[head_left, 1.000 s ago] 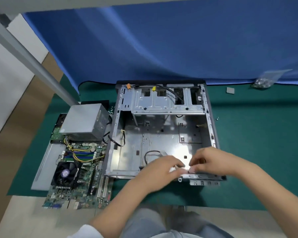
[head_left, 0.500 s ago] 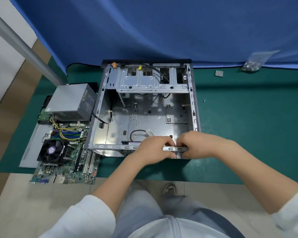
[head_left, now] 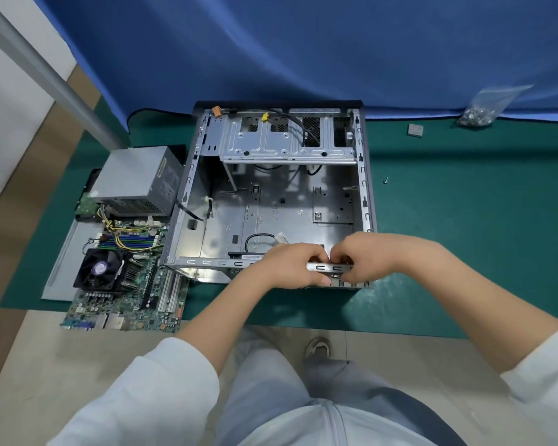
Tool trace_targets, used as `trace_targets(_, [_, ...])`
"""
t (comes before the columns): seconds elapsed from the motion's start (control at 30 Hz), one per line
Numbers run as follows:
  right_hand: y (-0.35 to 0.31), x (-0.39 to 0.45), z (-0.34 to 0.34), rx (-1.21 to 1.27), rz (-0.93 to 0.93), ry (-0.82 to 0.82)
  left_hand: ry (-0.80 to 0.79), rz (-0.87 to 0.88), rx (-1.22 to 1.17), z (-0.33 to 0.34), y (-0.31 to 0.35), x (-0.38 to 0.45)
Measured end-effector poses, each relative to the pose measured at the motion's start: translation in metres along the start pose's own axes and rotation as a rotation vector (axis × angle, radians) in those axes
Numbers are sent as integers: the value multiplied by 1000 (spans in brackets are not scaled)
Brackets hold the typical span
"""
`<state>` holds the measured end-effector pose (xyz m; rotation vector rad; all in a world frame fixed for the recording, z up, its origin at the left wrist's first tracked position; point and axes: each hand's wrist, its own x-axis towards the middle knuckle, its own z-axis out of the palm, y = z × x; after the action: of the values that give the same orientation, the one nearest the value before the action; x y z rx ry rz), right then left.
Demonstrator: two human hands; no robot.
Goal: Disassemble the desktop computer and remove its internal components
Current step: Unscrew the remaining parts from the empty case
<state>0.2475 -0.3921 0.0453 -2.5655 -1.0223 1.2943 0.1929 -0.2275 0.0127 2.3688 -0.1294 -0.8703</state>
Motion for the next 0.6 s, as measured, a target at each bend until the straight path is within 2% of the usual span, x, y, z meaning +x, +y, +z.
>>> trace_targets(0.2, [1, 1, 5, -48, 21, 1, 49, 18, 102, 4, 0, -2])
trace_targets(0.37, [1, 8, 30, -165, 6, 106, 142, 119, 442, 16, 1, 1])
trace_targets(0.5, [6, 5, 28, -98, 19, 119, 135, 87, 243, 11, -4, -3])
trace_targets(0.6, [3, 6, 27, -167, 38, 118, 166, 101, 377, 14, -1, -2])
